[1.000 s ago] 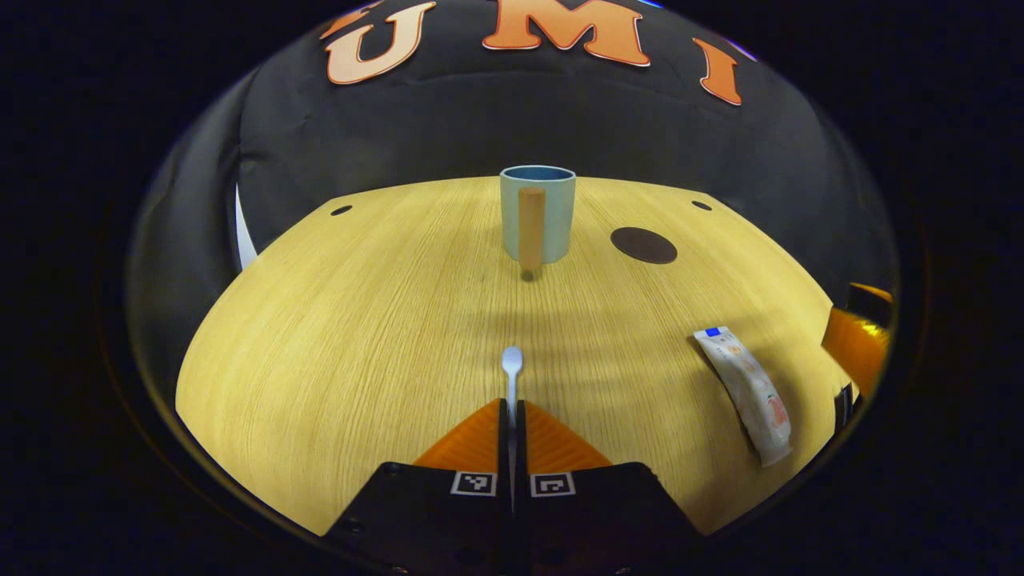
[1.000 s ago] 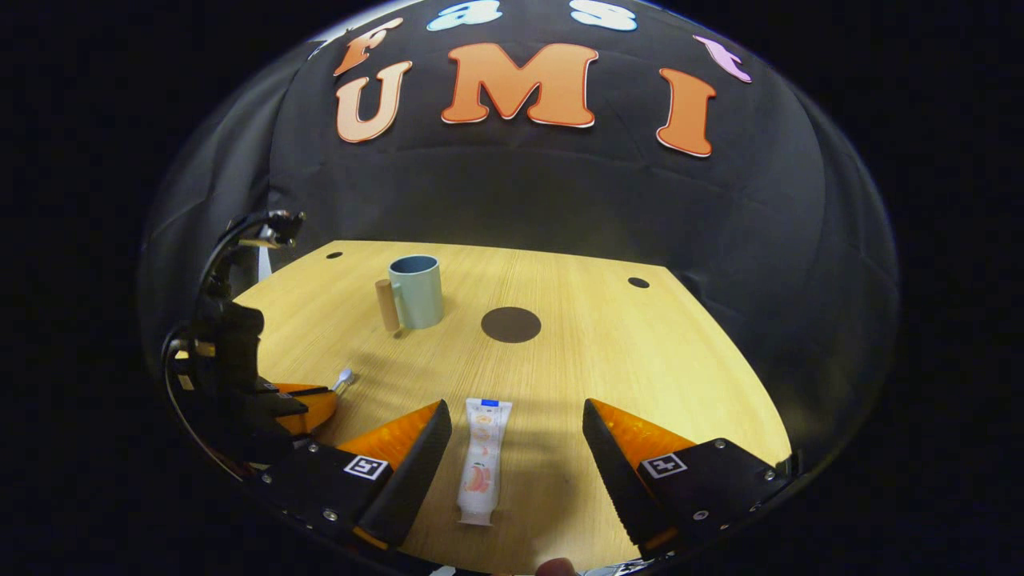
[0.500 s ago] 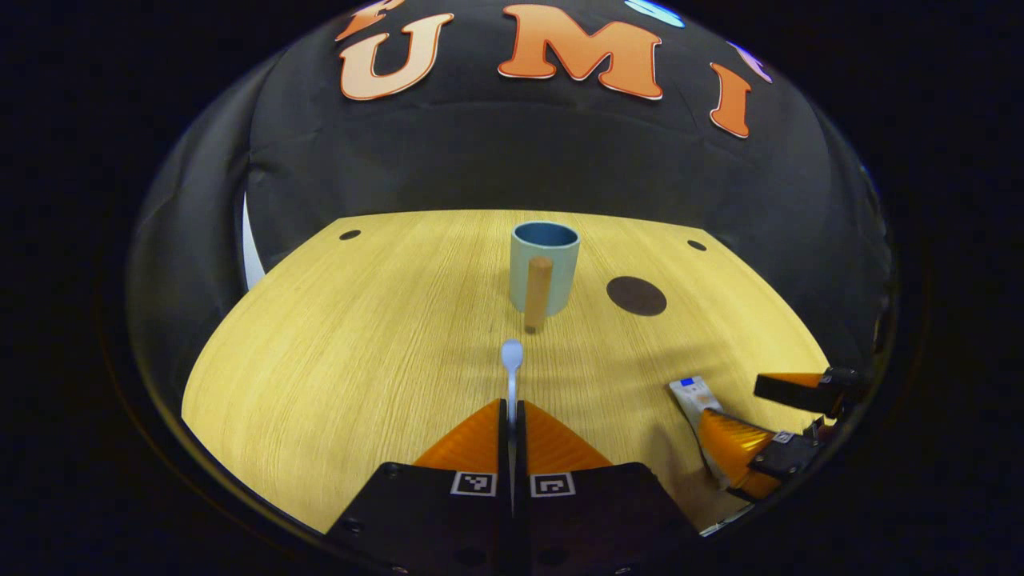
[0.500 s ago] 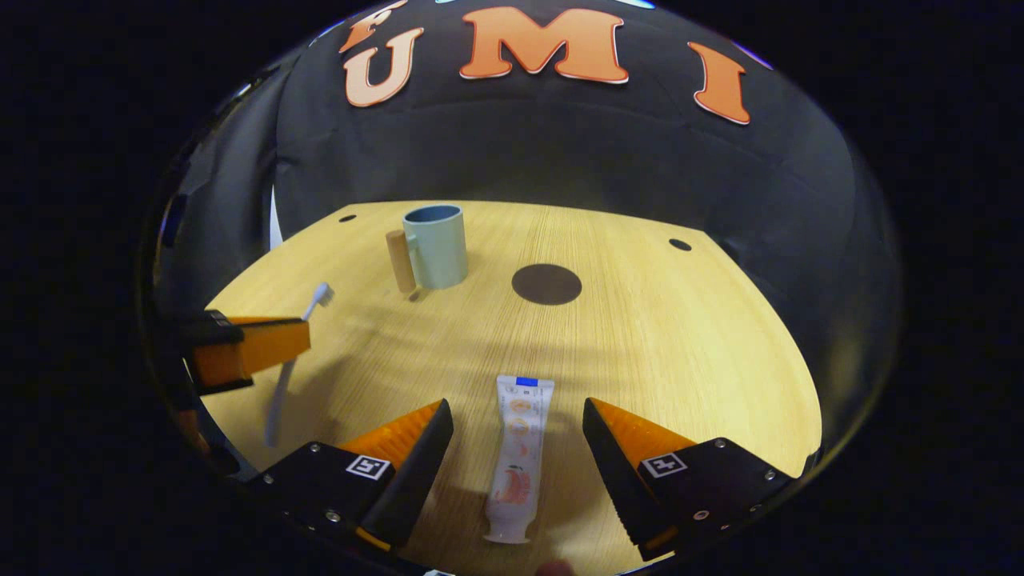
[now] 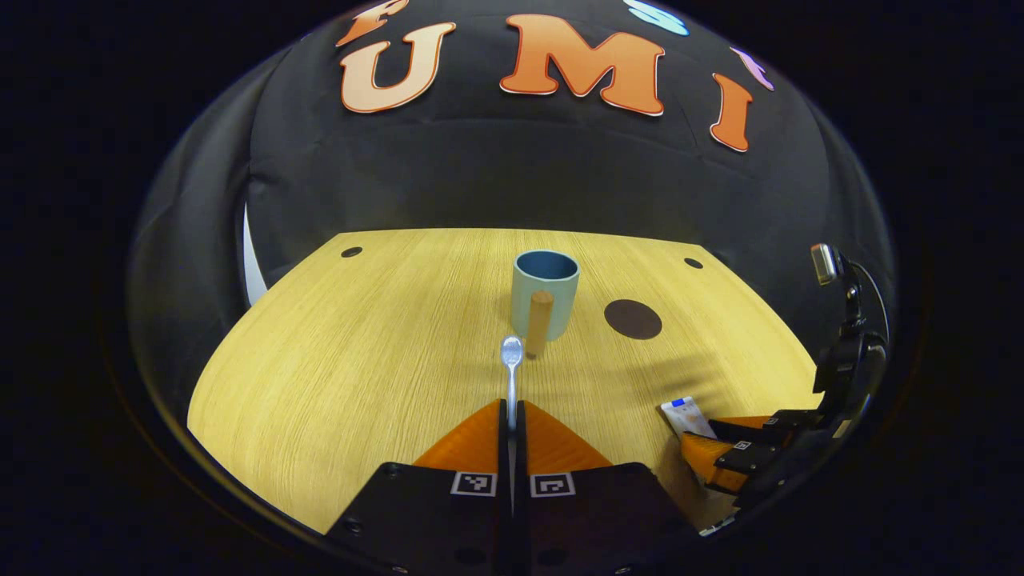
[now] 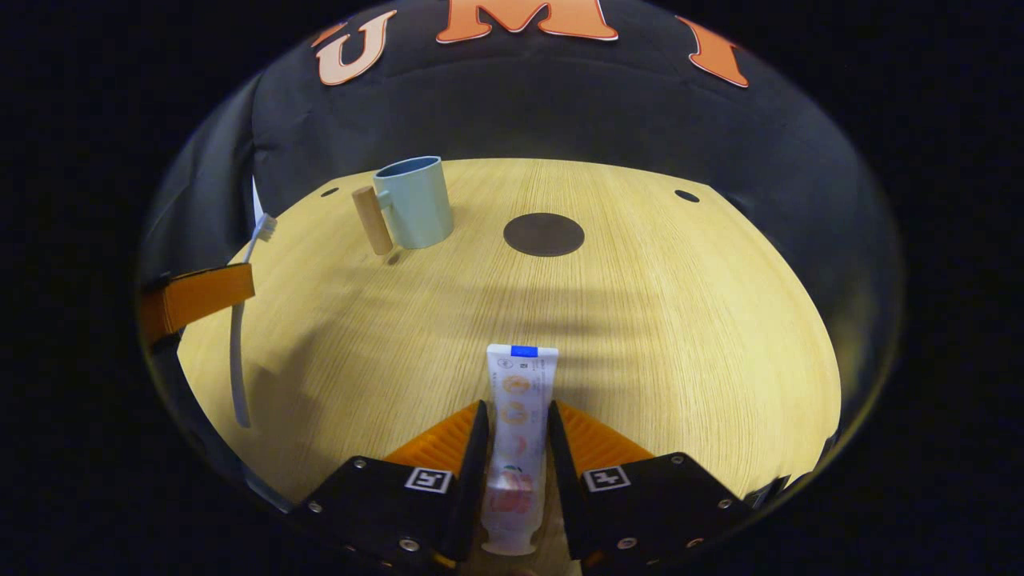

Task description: Put the toothbrush and toothpaste on the desktop into the cup, then pick up the cup and place it on the coaster on the desktop.

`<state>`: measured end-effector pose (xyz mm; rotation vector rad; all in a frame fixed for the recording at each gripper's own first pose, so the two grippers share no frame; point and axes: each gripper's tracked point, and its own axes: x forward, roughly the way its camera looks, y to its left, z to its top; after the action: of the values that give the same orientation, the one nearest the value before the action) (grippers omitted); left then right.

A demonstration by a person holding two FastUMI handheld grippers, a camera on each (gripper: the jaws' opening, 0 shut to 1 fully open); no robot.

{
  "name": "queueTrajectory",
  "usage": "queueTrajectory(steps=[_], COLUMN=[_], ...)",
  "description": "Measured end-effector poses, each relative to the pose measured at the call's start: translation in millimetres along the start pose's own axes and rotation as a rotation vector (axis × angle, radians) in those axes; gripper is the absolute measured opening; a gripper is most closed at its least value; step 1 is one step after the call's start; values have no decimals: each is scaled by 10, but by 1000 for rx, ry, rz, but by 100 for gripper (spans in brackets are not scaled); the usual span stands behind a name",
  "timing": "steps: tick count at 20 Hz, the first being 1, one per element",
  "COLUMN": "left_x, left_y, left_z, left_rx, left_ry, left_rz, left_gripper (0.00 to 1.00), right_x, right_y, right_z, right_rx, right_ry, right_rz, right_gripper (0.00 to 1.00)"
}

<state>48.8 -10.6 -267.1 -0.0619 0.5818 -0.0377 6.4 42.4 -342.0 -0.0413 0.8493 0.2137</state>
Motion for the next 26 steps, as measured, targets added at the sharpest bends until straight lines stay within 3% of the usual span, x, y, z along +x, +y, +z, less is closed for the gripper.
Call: queueTrajectory(steps=[3, 4, 7, 9, 17, 26], left_x=[-4, -7, -13, -18, -86, 232], left_y=[-7, -7, -10, -13, -58, -179], left_z=[109, 156, 293, 420, 957, 2300], left_rx=[4, 5, 8, 9, 10, -9], left_ry=[-14, -20, -46, -66, -184, -472], left_rz=[-1, -1, -3, -5, -21, -80], left_gripper=[1, 1, 1, 1, 1, 1], right_x=[-13, -16, -15, -25, -440, -885], right_y=[-24, -36, -15, -10, -66, -122], right_z=[-1, 12, 18, 25, 433, 882], right_rx=[-1, 0, 5, 12, 26, 41], right_ry=[8, 7, 3, 2, -92, -183], right_rz=[5, 9, 24, 34, 58, 42], right_gripper=[32, 35, 19, 14, 13, 13])
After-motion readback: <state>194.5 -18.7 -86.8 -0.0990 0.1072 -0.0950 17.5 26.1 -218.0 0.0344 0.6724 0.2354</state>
